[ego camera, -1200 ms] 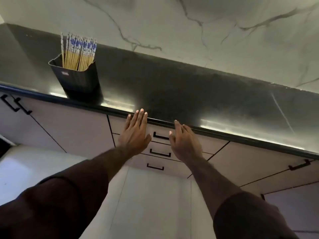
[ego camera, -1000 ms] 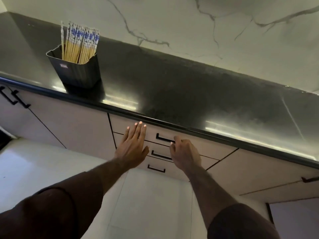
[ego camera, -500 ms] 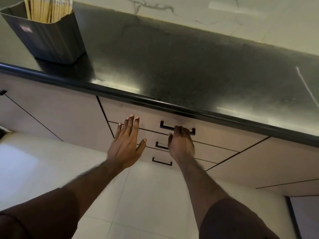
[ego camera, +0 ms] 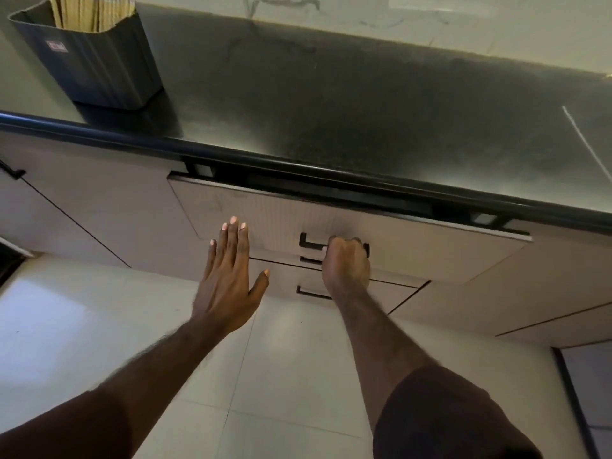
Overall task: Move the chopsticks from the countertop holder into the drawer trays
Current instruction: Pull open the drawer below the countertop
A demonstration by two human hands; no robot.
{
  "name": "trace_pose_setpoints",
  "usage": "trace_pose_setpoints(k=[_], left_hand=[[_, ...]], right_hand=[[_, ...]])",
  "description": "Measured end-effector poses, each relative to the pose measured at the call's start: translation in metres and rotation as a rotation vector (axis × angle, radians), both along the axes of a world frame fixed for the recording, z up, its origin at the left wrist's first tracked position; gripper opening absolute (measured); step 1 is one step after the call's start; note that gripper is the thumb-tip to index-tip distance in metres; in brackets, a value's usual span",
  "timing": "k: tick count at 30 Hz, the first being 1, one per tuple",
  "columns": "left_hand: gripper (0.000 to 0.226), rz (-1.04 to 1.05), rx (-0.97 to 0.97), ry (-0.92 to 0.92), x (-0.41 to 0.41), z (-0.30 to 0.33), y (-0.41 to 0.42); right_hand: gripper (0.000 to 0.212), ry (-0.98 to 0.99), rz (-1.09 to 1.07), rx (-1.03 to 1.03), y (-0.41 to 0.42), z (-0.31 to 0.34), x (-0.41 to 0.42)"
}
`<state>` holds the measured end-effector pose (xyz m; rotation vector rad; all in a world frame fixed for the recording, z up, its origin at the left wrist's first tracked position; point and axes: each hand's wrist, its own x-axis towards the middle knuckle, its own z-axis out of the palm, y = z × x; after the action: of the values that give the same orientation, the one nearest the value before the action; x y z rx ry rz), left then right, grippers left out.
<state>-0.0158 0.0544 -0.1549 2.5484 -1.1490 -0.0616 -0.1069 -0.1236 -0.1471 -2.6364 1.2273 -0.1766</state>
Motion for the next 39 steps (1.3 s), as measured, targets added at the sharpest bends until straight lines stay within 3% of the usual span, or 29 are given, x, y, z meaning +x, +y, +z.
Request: trace_pose_setpoints(k=[12, 24, 39], left_hand=[[0.085, -0.003, -0.193, -0.018, -0.070, 0.017, 0.074], [0.087, -0.042, -0.180, -0.036, -0.141, 0.024, 0.185], [0.087, -0.049, -0.191, -0.020, -0.198, 0.033, 0.221]], right_hand=[[0.027, -0.024, 0.020, 0.024, 0.115, -0.004, -0.097], [0.029, -0.036, -0.073, 0.198, 0.206, 0.002, -0.175], [0.025, -0.039, -0.061, 0.248, 0.269, 0.007, -0.230]])
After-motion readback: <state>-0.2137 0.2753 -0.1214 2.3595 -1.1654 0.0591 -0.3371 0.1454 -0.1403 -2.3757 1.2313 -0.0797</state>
